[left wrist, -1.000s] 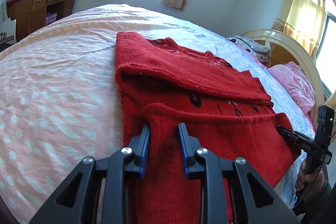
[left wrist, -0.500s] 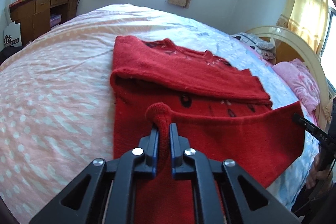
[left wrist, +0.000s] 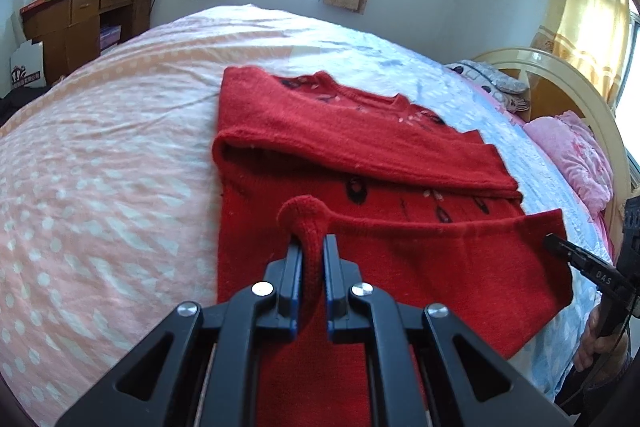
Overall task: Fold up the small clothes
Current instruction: 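Grasp the red sweater hem edge with the left tool beside the right tool, then lift the hem with both tools and fold it over toward the collar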
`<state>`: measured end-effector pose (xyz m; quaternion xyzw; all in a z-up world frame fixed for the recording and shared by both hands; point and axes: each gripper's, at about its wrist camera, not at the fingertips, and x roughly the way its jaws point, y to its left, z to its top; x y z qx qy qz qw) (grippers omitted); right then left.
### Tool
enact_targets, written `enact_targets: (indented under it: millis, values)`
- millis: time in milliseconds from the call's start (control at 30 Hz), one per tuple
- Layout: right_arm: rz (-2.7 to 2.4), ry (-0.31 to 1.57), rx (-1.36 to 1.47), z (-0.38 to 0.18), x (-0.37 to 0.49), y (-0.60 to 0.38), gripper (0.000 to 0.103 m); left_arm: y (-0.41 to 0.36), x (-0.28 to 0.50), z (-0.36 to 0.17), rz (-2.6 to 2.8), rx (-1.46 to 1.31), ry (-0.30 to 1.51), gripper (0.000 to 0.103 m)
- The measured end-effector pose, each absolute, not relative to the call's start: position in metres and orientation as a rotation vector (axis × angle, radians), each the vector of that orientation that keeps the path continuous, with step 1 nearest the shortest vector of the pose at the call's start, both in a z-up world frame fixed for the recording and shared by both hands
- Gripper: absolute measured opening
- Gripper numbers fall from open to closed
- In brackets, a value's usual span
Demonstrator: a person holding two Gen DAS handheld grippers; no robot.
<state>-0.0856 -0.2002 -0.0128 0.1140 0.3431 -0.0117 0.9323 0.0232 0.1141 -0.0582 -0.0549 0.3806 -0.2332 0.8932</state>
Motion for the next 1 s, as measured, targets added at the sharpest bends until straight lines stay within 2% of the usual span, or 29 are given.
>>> enact_targets:
  millis: [233,333,467,567,633,667,700,733,833,1000]
  values:
    - [-0.011,0.744,0.235,-0.020,-0.077,-0.199,0.013,0.120,0.033,-0.065,-0.501,-0.160,0.831,0.010]
    - [-0.008,0.749,0.231,-0.022,-0.073,-0.198,0.013,0.120,0.035,-0.066,-0.514,-0.176,0.838,0.018]
    - [0.000,0.771,0.240,-0.026,-0.064,-0.200,0.031,0.119,0.040,-0.066,-0.522,-0.182,0.839,0.023]
    - [0.010,0.778,0.254,-0.031,-0.060,-0.200,0.032,0.116,0.042,-0.066,-0.523,-0.178,0.839,0.030]
    - [0.010,0.763,0.242,-0.030,-0.060,-0.198,0.032,0.114,0.042,-0.065,-0.517,-0.174,0.832,0.031]
    - [0.008,0.756,0.230,-0.030,-0.060,-0.196,0.027,0.113,0.042,-0.065,-0.512,-0.168,0.827,0.030]
    - [0.002,0.750,0.212,-0.029,-0.061,-0.194,0.013,0.112,0.041,-0.066,-0.510,-0.159,0.823,0.028]
    - [-0.008,0.749,0.192,-0.029,-0.061,-0.191,0.009,0.109,0.039,-0.066,-0.502,-0.139,0.817,0.027]
    - [-0.025,0.749,0.165,-0.028,-0.062,-0.189,0.008,0.107,0.037,-0.065,-0.484,-0.108,0.807,0.014]
    - [-0.031,0.724,0.173,-0.019,-0.066,-0.190,0.006,0.107,0.034,-0.062,-0.463,-0.112,0.806,0.011]
